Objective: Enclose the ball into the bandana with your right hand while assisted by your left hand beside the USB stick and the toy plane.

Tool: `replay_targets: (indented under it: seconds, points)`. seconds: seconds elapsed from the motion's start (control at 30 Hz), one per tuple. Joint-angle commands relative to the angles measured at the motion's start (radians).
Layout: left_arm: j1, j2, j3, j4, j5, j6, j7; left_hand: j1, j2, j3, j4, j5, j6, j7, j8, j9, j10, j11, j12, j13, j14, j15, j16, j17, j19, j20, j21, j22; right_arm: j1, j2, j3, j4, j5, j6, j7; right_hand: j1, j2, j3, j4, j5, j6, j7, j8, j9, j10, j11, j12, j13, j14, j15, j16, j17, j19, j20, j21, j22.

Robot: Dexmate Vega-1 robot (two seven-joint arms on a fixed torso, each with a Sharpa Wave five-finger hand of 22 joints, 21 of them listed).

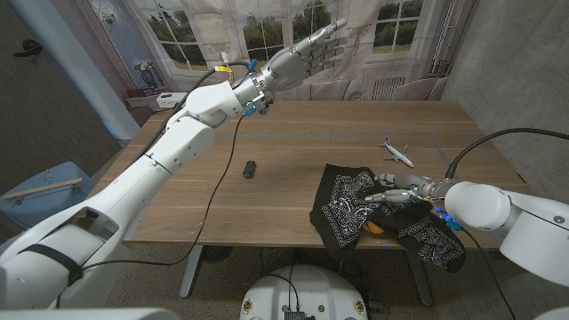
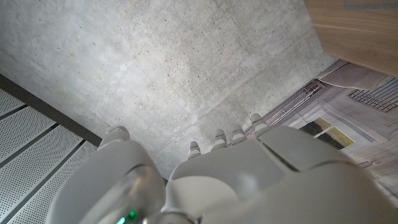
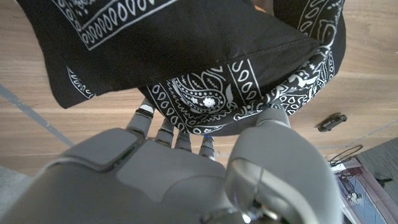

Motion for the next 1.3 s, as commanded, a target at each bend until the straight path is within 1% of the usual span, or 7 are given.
replay_targets:
  seconds: [0.03,0.2,0.53,0.83,1.07,1.17,1.3]
  points:
    - [-0.016,-0.011,0.010,0.012,-0.004,0.007,-0.015,-0.010,0.000,0.001,0.009,-0.006,-0.104,-0.008,0.008,0.002,-0.066,0.002,0.007,0.002,-0.118,-0.007,0.007,0.000,-0.060,0.006,0.002,0.006,0.435,-0.092,-0.396,-0.040,0.156,-0.216,-0.001,0.034,-0.003,-0.010,-0.013,0.030,-0.072,-0.014,0.002,0.005,-0.093,0.005,-0.006,0.005,-0.050,0.017,-0.003,0.006,0.011,0.002,0.003,0.001]
    - [-0.026,-0.019,0.015,0.023,-0.007,0.009,-0.023,-0.013,0.001,-0.001,0.011,-0.006,-0.097,-0.008,0.011,0.002,-0.066,0.002,0.008,0.002,-0.118,-0.007,0.007,0.000,-0.061,0.006,0.002,0.006,0.650,-0.101,-0.653,-0.059,0.161,-0.272,-0.046,0.065,-0.003,-0.023,-0.017,0.061,-0.173,-0.015,0.002,0.005,-0.187,0.022,-0.002,0.006,-0.099,0.030,-0.001,0.012,0.013,-0.001,0.002,0.002]
    - [-0.036,-0.025,0.016,0.038,-0.015,0.009,-0.043,-0.019,0.003,-0.003,0.014,-0.006,-0.088,-0.010,0.013,0.002,-0.068,0.002,0.008,0.001,-0.120,-0.007,0.008,0.000,-0.065,0.006,0.001,0.006,1.099,-0.095,-1.260,-0.059,0.234,-0.272,-0.376,0.158,0.026,-0.046,-0.021,0.110,-0.259,-0.019,0.024,0.015,-0.204,-0.029,0.034,0.012,0.051,-0.096,0.067,0.030,0.328,-0.083,0.118,0.010]
    - [-0.017,-0.014,0.004,0.029,-0.029,0.004,-0.044,-0.024,0.005,-0.006,0.017,-0.006,-0.084,-0.011,0.014,0.002,-0.066,0.003,0.010,0.001,-0.119,-0.008,0.008,-0.001,-0.065,0.006,0.002,0.006,1.668,0.122,-1.887,0.122,1.034,-0.272,-1.298,0.254,0.093,-0.026,-0.030,0.110,-0.144,-0.020,0.082,0.041,-0.069,-0.066,0.102,0.032,0.209,-0.175,0.134,0.066,0.456,-0.129,0.167,0.012]
    - [-0.008,-0.006,-0.005,0.025,-0.031,-0.004,-0.045,-0.028,0.008,-0.007,0.019,-0.006,-0.082,-0.012,0.014,0.002,-0.066,0.001,0.011,0.001,-0.119,-0.009,0.009,-0.001,-0.064,0.006,0.003,0.006,1.594,0.084,-1.854,0.077,0.768,-0.272,-1.148,0.428,0.130,-0.024,-0.043,0.075,0.317,-0.015,0.291,0.119,0.274,-0.103,0.315,0.118,0.555,-0.257,0.349,0.244,0.644,-0.222,0.349,0.087]
    - [-0.008,-0.005,-0.006,0.028,-0.034,-0.008,-0.051,-0.030,0.008,-0.008,0.020,-0.006,-0.081,-0.012,0.014,0.002,-0.066,0.001,0.011,0.001,-0.120,-0.009,0.009,-0.001,-0.066,0.006,0.002,0.006,1.558,0.068,-1.833,0.061,0.664,-0.272,-1.084,0.465,0.147,-0.017,-0.041,0.067,0.402,-0.016,0.329,0.128,0.345,-0.104,0.365,0.140,0.616,-0.276,0.403,0.299,0.689,-0.252,0.399,0.098]
    - [-0.008,-0.003,-0.008,0.035,-0.037,-0.009,-0.055,-0.032,0.010,-0.008,0.021,-0.006,-0.081,-0.012,0.013,0.002,-0.067,0.000,0.010,0.000,-0.122,-0.009,0.008,-0.001,-0.067,0.006,0.002,0.006,1.456,0.032,-1.786,0.032,0.445,-0.265,-1.004,0.577,0.170,0.021,-0.053,0.042,0.614,0.061,0.419,0.128,0.502,-0.095,0.478,0.194,0.787,-0.304,0.493,0.384,0.764,-0.329,0.497,0.115]
